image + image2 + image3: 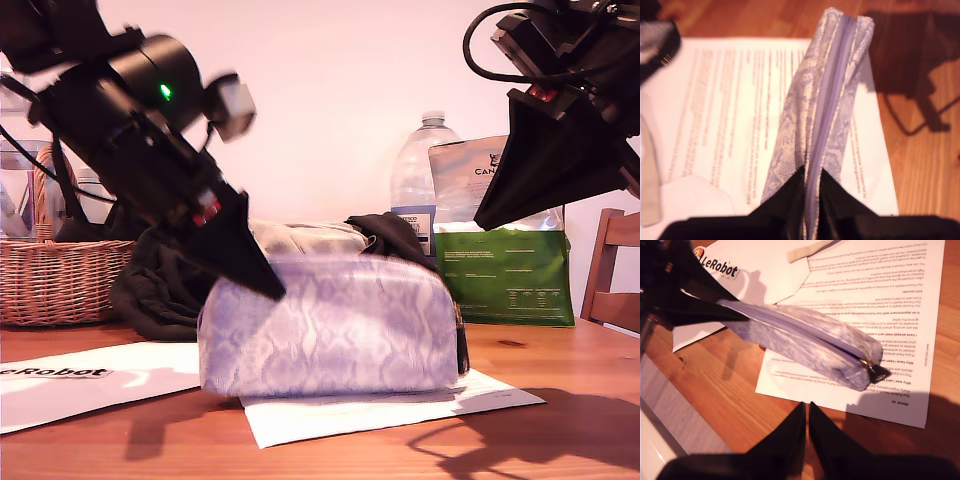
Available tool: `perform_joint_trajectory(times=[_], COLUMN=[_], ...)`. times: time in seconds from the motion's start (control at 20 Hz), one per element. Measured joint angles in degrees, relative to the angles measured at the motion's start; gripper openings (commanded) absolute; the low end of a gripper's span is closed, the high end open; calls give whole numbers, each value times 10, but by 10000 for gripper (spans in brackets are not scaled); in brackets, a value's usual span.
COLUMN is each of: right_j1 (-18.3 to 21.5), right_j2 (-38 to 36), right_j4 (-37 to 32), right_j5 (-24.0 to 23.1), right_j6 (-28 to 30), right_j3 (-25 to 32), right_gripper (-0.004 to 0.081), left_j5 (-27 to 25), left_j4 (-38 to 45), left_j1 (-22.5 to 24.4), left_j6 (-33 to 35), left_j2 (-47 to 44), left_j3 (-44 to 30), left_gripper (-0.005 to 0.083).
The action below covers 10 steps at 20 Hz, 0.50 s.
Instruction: Open the zipper in the zip bag in front of you
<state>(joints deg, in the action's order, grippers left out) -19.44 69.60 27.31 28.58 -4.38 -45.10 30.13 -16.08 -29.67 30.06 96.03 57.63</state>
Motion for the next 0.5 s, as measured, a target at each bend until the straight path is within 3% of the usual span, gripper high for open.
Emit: perform_joint_trajectory(times=[0.25, 0.3, 0.4, 0.5], right_j1=[0, 0, 0, 0], right_j2=[0, 0, 0, 0], right_j4=[0, 0, 0, -1], right_j5=[0, 0, 0, 0], right_j6=[0, 0, 0, 0], right_j3=[0, 0, 0, 0], right_gripper=[-13, -13, -13, -13], left_j5=[-7, -7, -7, -7], left_j4=[-1, -1, -2, -2], left_j1=[-1, -3, -3, -3], left_j6=[0, 0, 0, 0], left_j2=[1, 1, 1, 1], left_j3=[0, 0, 0, 0], left_gripper=[9, 64, 272, 378])
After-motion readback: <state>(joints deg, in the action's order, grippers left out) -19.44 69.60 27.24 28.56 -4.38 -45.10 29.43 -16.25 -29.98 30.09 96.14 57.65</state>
